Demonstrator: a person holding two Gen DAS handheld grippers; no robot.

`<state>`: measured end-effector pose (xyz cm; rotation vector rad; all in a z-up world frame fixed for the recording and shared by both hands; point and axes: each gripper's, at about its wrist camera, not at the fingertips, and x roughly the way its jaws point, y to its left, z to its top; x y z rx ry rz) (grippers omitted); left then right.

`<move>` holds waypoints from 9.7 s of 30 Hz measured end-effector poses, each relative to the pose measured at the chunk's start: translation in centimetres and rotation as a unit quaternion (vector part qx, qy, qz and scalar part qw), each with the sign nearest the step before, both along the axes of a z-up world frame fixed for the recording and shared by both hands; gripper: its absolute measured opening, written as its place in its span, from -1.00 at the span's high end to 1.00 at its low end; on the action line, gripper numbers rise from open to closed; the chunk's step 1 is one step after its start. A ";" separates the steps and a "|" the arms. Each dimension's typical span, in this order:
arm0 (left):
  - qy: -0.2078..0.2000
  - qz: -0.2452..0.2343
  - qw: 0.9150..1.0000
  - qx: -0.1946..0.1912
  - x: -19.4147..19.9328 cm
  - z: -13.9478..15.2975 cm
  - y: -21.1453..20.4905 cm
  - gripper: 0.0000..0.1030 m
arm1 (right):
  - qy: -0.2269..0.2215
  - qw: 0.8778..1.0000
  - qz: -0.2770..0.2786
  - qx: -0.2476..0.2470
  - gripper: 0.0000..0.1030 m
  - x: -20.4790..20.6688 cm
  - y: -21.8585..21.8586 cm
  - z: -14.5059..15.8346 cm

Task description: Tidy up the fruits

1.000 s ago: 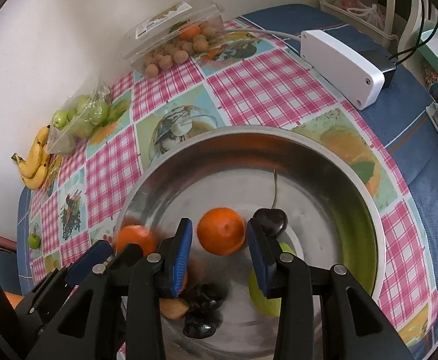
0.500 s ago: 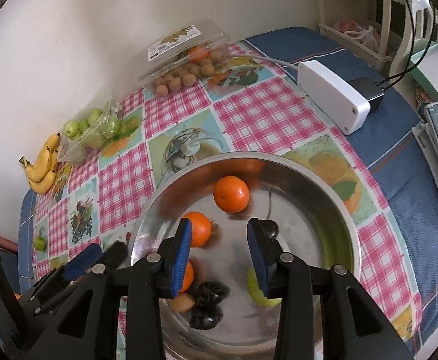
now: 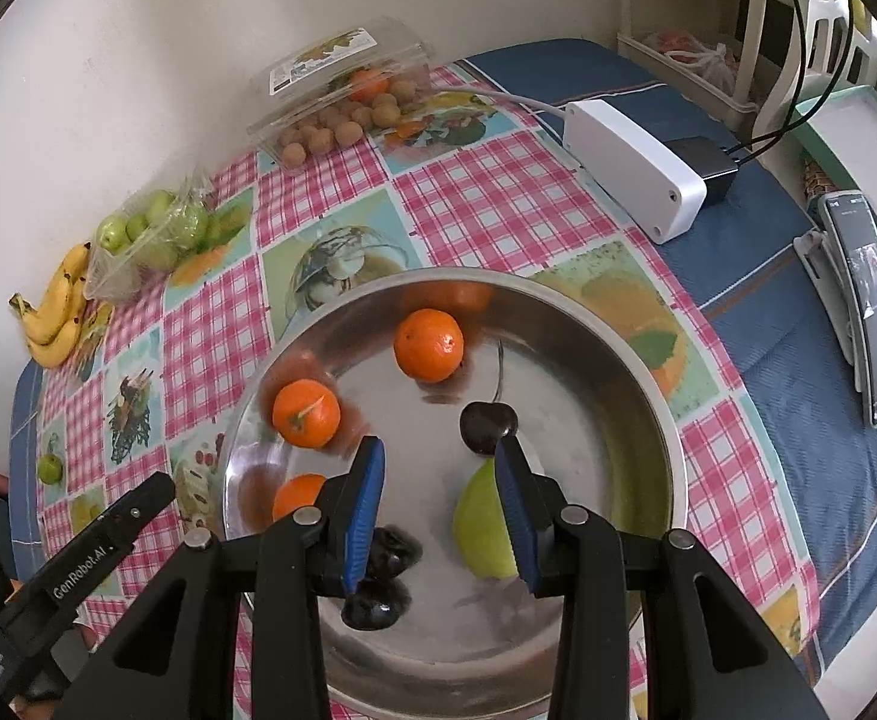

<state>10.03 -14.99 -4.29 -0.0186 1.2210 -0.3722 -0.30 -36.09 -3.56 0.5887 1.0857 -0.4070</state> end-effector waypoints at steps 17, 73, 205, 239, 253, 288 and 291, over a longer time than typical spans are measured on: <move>0.003 0.022 0.999 0.036 0.1 -0.9 1.0 -0.69 | 0.023 1.000 -0.003 -0.002 -0.45 0.1 -0.2 -1.3; -0.091 0.005 0.991 0.094 -0.5 4.1 8.7 -1.00 | 0.028 0.999 0.017 -0.009 -0.93 1.3 7.3 1.9; 0.016 0.090 0.996 -0.015 14.9 -2.4 32.4 0.46 | 0.009 0.954 0.269 0.135 0.14 27.2 38.5 -3.3; -0.022 -0.004 1.000 -0.010 0.4 2.3 10.3 0.46 | -0.034 0.992 0.116 0.029 0.14 4.5 15.5 2.4; -0.053 -0.051 0.997 0.004 -2.2 3.7 3.5 0.46 | -0.048 0.995 0.089 0.020 0.25 1.5 10.1 2.9; 0.032 0.116 0.992 -0.045 5.1 -2.7 14.2 0.46 | -0.039 0.981 0.148 0.122 0.00 12.5 17.3 -4.6; 0.032 0.116 0.991 -0.049 5.1 -2.7 14.4 0.46 | -0.035 0.981 0.151 0.113 0.00 13.1 17.9 -4.6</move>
